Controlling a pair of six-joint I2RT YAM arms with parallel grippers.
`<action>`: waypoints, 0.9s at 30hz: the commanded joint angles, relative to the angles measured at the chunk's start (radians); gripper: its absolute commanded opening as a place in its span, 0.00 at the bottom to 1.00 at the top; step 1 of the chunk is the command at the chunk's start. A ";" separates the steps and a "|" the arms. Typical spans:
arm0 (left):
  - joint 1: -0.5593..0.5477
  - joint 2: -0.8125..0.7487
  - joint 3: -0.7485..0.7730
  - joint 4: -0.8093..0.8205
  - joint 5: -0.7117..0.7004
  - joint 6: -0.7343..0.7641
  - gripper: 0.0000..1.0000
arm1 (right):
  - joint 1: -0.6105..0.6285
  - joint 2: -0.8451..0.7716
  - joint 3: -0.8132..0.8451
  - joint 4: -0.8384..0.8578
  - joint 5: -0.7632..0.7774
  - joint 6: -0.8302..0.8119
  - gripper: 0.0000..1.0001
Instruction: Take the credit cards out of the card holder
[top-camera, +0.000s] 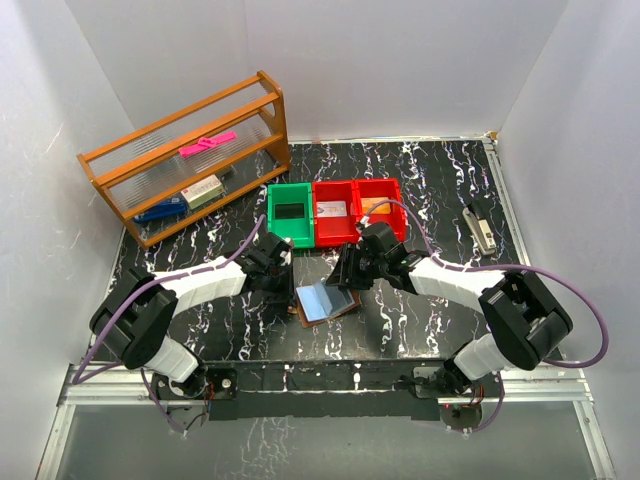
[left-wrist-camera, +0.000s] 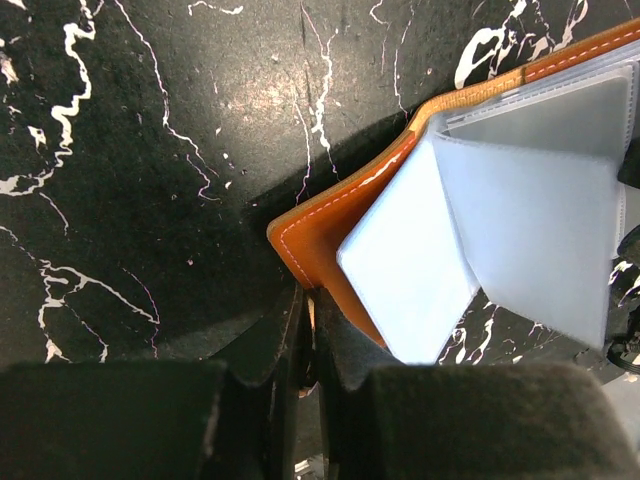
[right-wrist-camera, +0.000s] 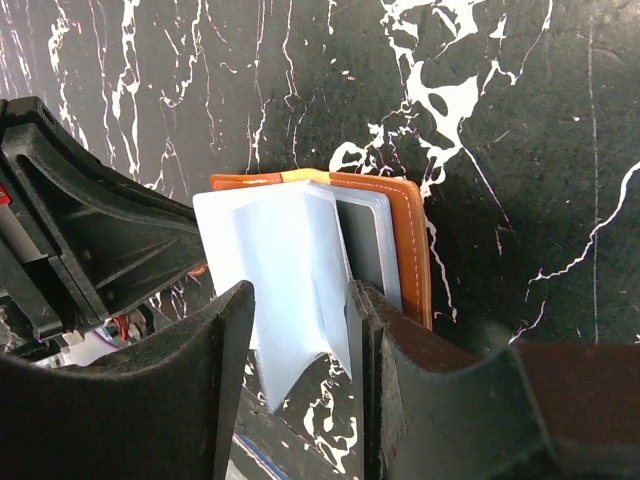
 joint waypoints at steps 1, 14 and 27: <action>-0.006 -0.012 0.009 0.030 0.028 -0.005 0.04 | 0.019 -0.009 0.001 0.053 -0.038 0.027 0.40; -0.006 -0.045 0.008 0.002 -0.013 -0.011 0.09 | 0.019 -0.021 -0.013 0.004 0.012 0.007 0.41; -0.006 -0.262 0.066 -0.050 -0.075 -0.015 0.57 | 0.019 -0.047 -0.070 0.024 0.043 0.007 0.42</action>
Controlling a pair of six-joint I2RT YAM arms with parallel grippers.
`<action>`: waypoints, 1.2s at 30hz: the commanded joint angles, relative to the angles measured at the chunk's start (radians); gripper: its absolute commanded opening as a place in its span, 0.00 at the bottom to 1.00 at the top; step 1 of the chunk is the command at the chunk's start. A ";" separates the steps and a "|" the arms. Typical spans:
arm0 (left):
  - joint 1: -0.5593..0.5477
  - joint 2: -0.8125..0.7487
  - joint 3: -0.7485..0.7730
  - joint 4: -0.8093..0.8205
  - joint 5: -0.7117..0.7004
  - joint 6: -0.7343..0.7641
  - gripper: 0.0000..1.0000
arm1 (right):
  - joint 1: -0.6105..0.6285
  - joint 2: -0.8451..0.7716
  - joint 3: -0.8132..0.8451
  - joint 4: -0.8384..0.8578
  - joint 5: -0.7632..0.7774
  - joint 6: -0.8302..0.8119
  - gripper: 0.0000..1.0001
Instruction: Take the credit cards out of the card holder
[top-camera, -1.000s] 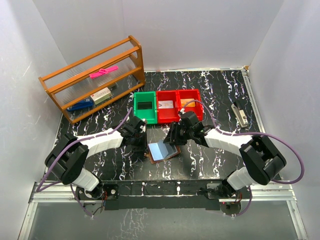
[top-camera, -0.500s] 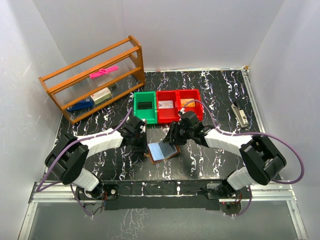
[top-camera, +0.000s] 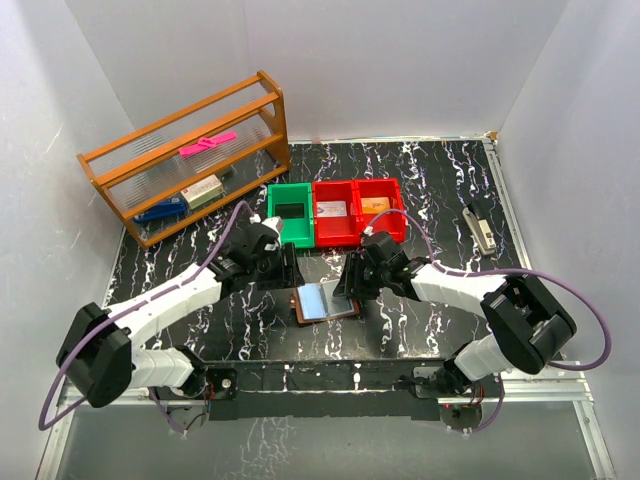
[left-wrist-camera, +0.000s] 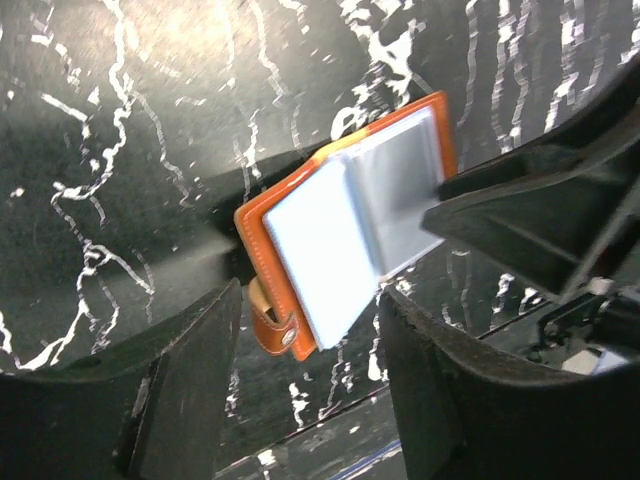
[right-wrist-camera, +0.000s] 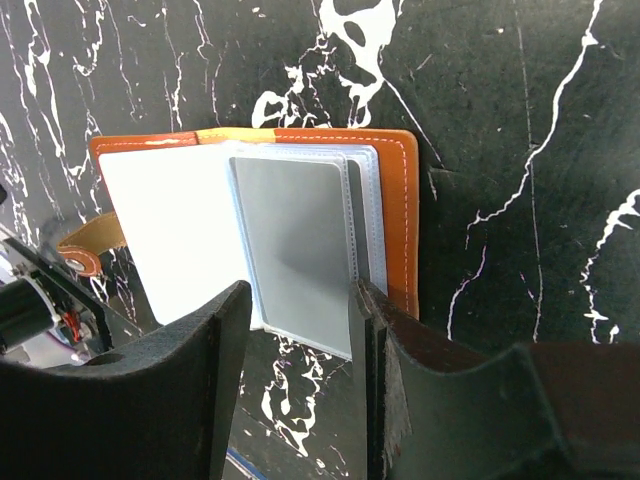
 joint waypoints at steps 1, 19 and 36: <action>-0.005 -0.014 0.040 0.032 0.045 0.005 0.61 | 0.005 -0.020 -0.015 0.084 -0.026 0.028 0.42; -0.006 0.195 -0.024 0.076 0.093 0.030 0.33 | 0.003 -0.011 -0.026 0.134 -0.060 0.064 0.42; -0.006 0.220 -0.020 0.061 0.090 0.049 0.12 | 0.003 -0.065 0.065 -0.090 0.132 -0.028 0.43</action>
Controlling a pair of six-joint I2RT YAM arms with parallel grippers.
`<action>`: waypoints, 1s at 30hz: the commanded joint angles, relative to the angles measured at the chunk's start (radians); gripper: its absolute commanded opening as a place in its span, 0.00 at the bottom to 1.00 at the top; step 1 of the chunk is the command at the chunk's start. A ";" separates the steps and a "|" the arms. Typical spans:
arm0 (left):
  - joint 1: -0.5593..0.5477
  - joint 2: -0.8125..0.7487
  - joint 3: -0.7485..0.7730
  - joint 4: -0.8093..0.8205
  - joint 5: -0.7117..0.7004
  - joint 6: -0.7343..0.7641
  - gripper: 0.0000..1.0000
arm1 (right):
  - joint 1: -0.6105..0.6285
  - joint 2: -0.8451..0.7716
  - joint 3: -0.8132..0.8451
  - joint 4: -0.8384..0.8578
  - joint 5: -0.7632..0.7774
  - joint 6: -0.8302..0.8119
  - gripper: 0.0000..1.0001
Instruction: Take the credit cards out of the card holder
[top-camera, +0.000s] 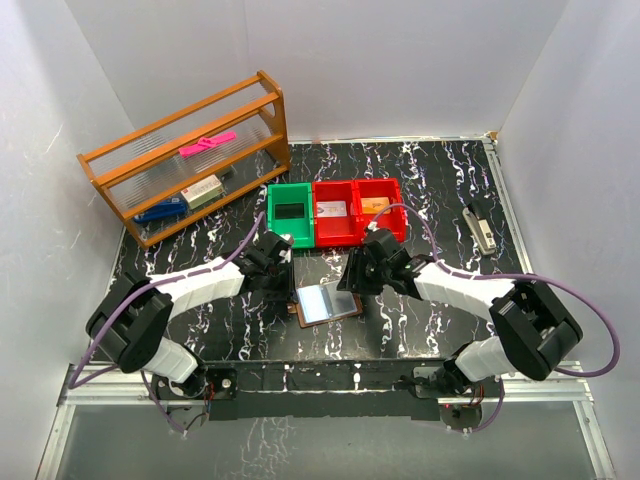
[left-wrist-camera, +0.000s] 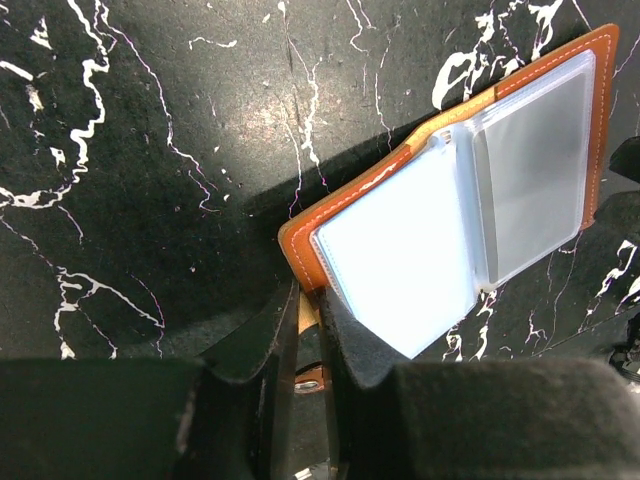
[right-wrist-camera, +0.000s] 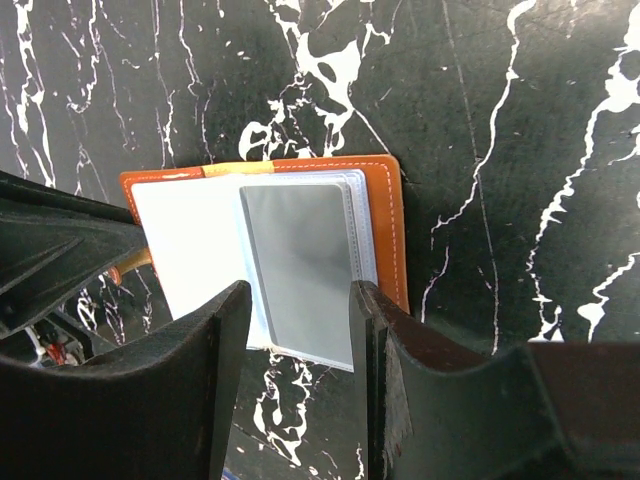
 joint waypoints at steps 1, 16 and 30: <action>-0.004 0.009 0.005 -0.012 0.026 0.013 0.12 | 0.003 -0.020 0.041 -0.029 0.045 -0.032 0.43; -0.004 0.005 0.011 -0.018 0.029 0.018 0.10 | 0.003 0.046 0.026 0.022 -0.039 -0.034 0.41; -0.004 0.017 0.026 -0.019 0.041 0.023 0.08 | 0.004 0.027 -0.005 0.171 -0.169 0.039 0.40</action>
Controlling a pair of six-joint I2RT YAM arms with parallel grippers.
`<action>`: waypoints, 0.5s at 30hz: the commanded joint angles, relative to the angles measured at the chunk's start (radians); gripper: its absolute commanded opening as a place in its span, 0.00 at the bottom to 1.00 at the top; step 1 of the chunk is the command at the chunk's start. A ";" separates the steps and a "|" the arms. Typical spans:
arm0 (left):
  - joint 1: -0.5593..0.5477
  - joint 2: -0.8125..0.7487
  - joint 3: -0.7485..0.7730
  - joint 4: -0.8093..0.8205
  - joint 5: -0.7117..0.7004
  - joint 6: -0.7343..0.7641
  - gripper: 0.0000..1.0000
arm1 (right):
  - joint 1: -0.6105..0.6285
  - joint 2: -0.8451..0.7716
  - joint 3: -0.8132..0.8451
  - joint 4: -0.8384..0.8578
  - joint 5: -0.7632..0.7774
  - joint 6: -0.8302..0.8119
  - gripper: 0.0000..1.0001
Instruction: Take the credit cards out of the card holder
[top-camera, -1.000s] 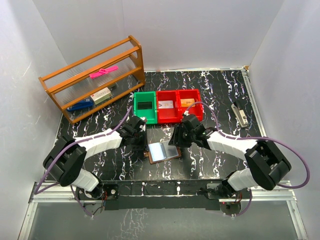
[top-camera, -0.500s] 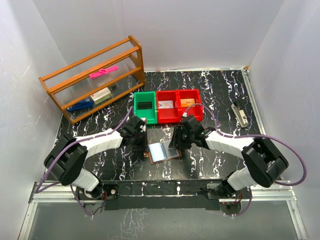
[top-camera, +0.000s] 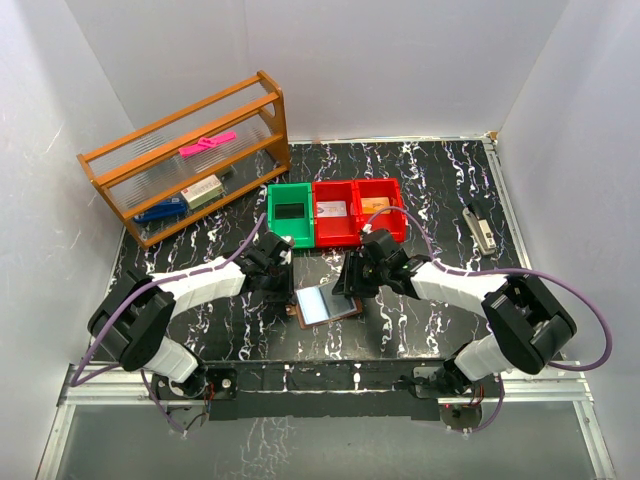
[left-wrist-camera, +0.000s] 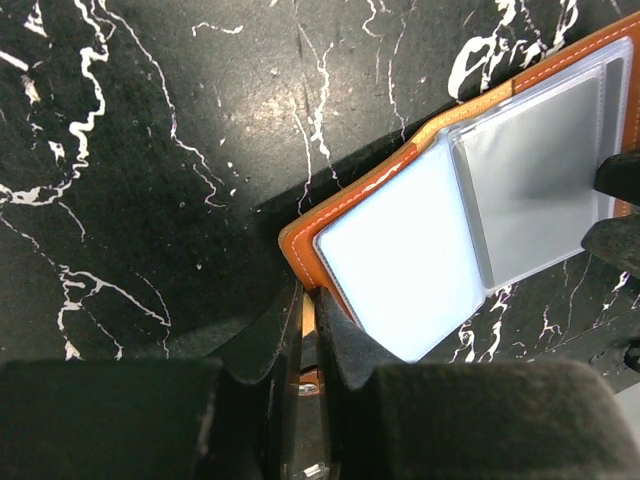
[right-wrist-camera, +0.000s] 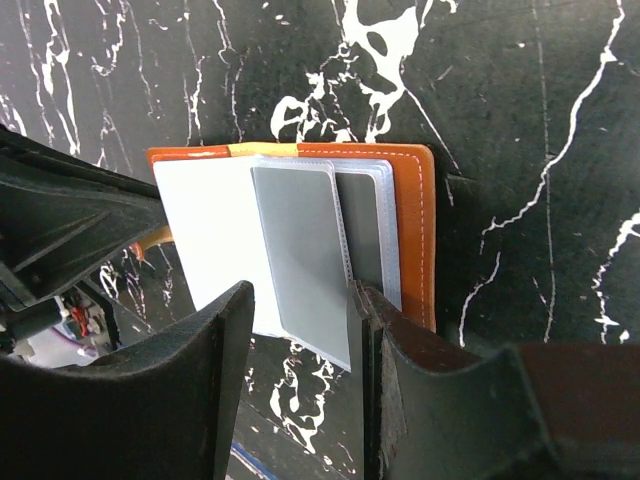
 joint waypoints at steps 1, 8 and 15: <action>-0.005 0.003 0.026 -0.015 0.029 0.007 0.08 | 0.004 -0.020 -0.006 0.140 -0.070 0.054 0.40; -0.005 0.000 0.028 -0.017 0.024 0.007 0.07 | 0.004 -0.037 -0.010 0.173 -0.114 0.082 0.40; -0.005 0.005 0.041 -0.019 0.024 0.008 0.07 | 0.004 -0.054 -0.025 0.210 -0.148 0.120 0.40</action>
